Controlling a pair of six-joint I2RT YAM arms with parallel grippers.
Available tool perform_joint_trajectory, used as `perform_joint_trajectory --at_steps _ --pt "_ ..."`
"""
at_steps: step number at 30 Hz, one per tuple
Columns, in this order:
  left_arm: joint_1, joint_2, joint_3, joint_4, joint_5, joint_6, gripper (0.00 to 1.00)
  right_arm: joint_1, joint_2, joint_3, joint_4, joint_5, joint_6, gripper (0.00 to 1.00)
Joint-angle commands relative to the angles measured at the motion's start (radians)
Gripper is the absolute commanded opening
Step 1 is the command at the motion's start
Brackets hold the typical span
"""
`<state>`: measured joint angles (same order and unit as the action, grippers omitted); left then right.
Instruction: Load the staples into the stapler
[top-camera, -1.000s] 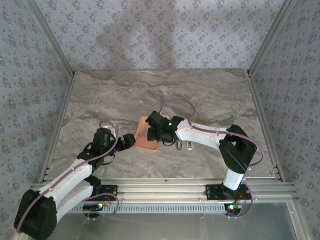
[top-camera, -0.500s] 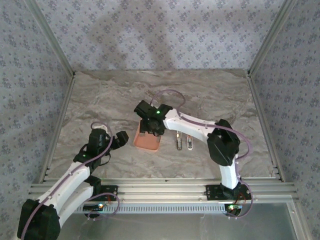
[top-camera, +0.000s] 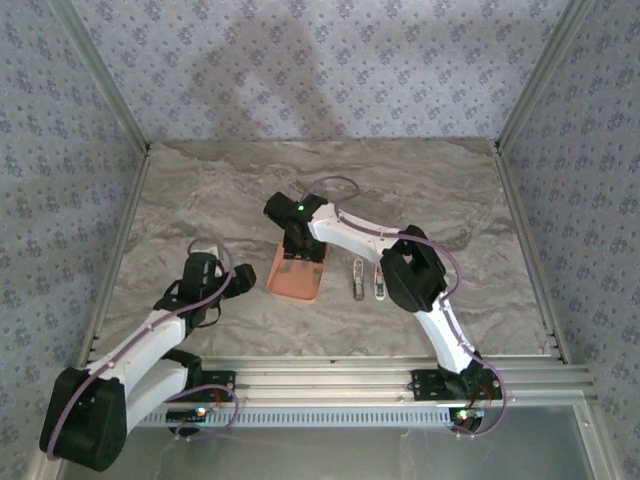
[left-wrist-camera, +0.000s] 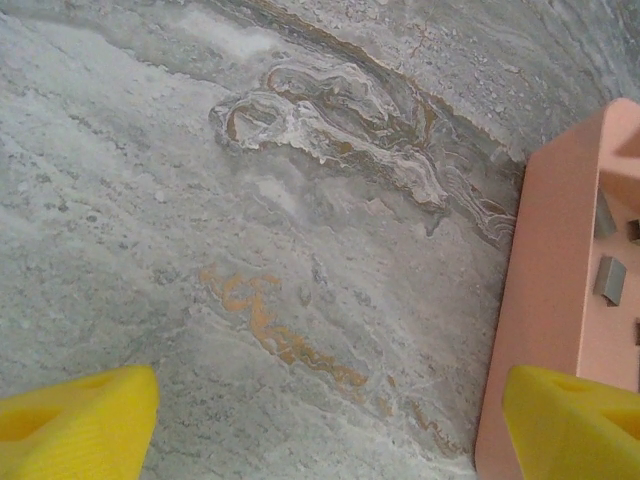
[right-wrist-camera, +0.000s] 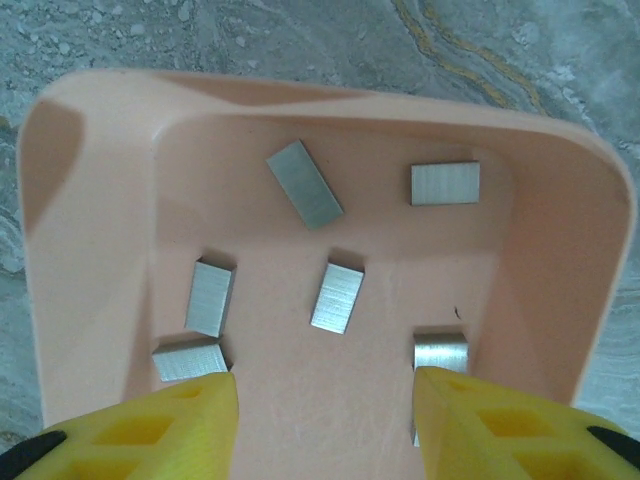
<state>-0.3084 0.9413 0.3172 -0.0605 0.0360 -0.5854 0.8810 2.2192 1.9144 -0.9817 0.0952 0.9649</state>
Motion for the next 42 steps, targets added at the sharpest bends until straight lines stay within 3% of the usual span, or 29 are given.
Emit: perform_joint_trajectory --at_steps 1,36,42 --pt "0.012 0.023 0.04 0.022 0.002 0.035 0.89 -0.007 0.052 0.084 -0.093 0.001 0.007 0.48" --pt "0.012 0.063 0.057 0.047 -0.048 0.05 0.92 -0.046 0.223 0.235 -0.153 -0.032 -0.027 0.29" --pt "0.006 0.06 0.054 0.049 -0.051 0.053 0.92 -0.039 0.23 0.234 -0.173 -0.036 -0.027 0.31"
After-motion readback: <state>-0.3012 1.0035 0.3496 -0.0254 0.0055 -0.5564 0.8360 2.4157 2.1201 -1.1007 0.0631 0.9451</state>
